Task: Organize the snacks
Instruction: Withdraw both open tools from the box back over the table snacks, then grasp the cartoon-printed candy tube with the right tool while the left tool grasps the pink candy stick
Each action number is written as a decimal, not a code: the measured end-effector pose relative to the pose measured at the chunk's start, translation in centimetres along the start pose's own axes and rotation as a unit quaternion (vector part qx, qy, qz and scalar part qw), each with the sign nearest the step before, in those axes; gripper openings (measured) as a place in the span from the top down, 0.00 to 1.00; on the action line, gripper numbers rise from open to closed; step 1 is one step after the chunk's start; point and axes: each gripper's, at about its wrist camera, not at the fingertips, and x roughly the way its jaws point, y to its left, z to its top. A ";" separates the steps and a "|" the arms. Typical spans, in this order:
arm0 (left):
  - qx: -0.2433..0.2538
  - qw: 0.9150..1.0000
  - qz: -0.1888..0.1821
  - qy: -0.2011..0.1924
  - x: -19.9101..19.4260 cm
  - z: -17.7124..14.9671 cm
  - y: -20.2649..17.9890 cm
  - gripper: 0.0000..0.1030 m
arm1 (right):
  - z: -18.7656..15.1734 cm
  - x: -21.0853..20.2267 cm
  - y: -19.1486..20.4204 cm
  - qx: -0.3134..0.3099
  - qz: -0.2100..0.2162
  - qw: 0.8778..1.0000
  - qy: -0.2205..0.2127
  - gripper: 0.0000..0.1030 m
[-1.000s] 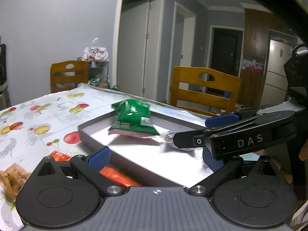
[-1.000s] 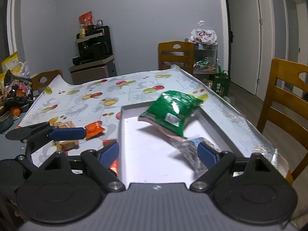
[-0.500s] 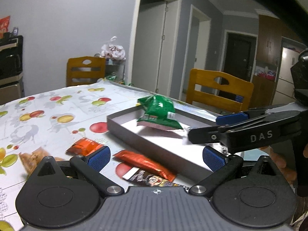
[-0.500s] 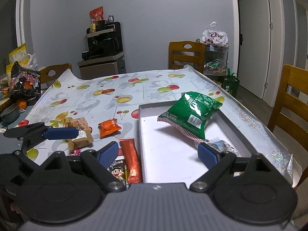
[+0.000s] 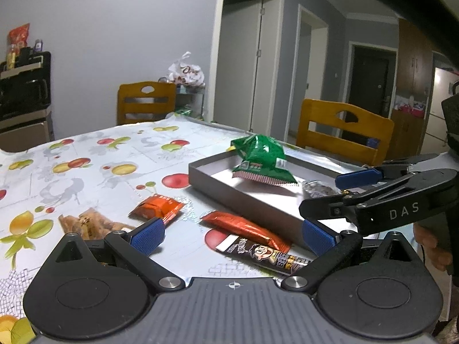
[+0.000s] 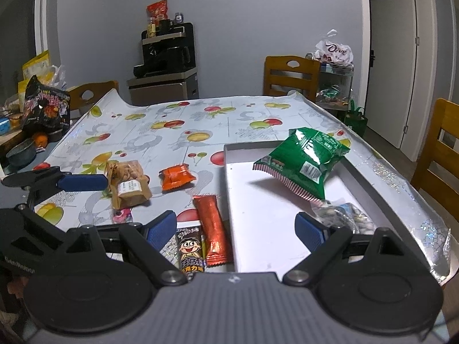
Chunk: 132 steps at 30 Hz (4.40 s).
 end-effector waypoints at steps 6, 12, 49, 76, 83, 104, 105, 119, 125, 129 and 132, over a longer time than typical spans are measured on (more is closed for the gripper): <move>-0.003 1.000 0.006 0.007 0.0 -0.3 0.5 0.00 | -0.4 0.6 0.7 -0.009 0.015 1.000 0.010 0.12; -0.009 1.000 0.010 0.014 -0.1 -0.7 0.8 0.00 | -0.7 1.0 1.1 -0.018 0.022 0.999 0.017 0.12; -0.027 0.998 0.037 0.030 -0.4 -1.5 2.7 0.00 | -2.8 2.4 4.1 -0.110 0.052 0.992 0.022 0.28; -0.082 0.984 0.104 0.123 4.0 -2.3 3.6 0.07 | -4.0 3.9 6.1 -0.123 0.097 0.986 0.055 0.57; -0.047 0.984 0.117 0.127 3.5 -2.4 3.2 0.27 | -3.9 3.7 6.0 -0.123 0.093 0.987 0.053 0.57; 0.004 0.989 0.033 0.146 0.1 -3.2 3.4 0.62 | -3.3 6.0 6.6 -0.115 0.075 0.988 0.068 0.57; -0.001 0.989 0.035 0.146 0.2 -3.2 3.5 0.55 | -3.4 6.0 6.6 -0.115 0.075 0.988 0.068 0.57; -0.018 0.988 0.082 0.129 1.7 -3.0 3.6 0.47 | -3.9 6.7 6.4 -0.112 0.078 0.988 0.071 0.56; -0.028 0.990 0.086 0.111 1.7 -3.1 4.0 0.71 | -3.9 7.0 6.4 -0.108 0.081 0.989 0.063 0.60; -0.036 0.990 0.086 0.105 1.6 -3.2 4.2 0.75 | -3.9 7.0 6.3 -0.107 0.077 0.990 0.057 0.76; -0.037 0.990 0.088 0.103 1.3 -3.2 4.2 0.78 | -3.9 6.9 6.3 -0.105 0.076 0.990 0.055 0.77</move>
